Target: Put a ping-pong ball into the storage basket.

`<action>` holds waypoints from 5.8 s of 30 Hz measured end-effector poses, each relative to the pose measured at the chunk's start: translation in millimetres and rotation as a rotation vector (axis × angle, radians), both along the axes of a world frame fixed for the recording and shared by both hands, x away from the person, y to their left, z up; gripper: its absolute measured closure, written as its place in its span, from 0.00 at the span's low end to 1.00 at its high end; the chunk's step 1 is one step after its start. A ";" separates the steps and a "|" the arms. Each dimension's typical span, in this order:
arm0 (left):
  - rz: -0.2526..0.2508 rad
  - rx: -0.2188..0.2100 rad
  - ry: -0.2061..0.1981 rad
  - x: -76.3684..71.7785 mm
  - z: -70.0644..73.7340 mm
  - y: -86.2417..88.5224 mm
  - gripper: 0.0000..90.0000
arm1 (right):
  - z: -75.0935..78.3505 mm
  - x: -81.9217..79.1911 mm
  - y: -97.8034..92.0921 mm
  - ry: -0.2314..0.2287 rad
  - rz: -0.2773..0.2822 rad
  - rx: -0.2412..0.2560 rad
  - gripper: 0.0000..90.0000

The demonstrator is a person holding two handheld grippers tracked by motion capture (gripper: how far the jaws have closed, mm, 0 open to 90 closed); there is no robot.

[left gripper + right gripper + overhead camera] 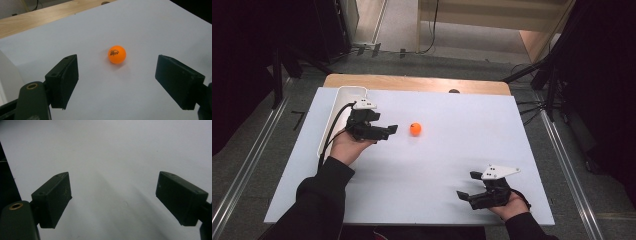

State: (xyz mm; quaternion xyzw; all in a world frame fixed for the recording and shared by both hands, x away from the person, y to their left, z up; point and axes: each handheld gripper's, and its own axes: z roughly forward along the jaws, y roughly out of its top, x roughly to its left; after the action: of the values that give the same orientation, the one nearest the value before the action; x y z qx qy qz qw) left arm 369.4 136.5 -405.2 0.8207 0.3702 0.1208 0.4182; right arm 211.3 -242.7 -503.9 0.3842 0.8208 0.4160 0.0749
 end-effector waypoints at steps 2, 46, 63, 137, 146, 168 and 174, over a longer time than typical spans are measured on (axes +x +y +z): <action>-0.001 -0.003 -0.009 0.4 -0.8 -1.8 0.21 | -0.2 0.4 -0.1 -0.003 0.000 0.000 0.13; -0.035 0.009 0.002 40.9 -4.2 -49.6 0.22 | 0.1 2.0 -0.1 -0.006 0.009 -0.001 0.13; -0.019 0.001 0.005 51.0 -11.2 -67.2 0.22 | 0.1 1.8 -0.1 -0.008 0.010 0.000 0.13; -0.001 0.027 0.017 68.7 -67.0 -93.3 0.00 | 0.1 0.8 0.1 -0.002 0.008 0.006 0.13; -0.008 0.024 0.027 66.8 -74.0 -93.8 0.00 | 0.1 1.0 0.3 -0.002 0.009 0.005 0.13; 0.001 0.091 0.039 64.3 -97.0 -94.0 0.01 | 0.0 0.9 0.5 -0.002 0.010 0.004 0.13; -0.014 0.137 0.033 61.9 -102.0 -96.4 0.01 | -0.2 1.0 0.5 -0.002 0.009 0.003 0.13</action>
State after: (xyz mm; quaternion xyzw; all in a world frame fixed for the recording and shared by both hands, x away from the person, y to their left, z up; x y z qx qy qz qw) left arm 431.3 40.1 -507.3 0.8517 0.3623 0.1296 0.3558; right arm 212.4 -242.2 -504.1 0.3803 0.8218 0.4180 0.0731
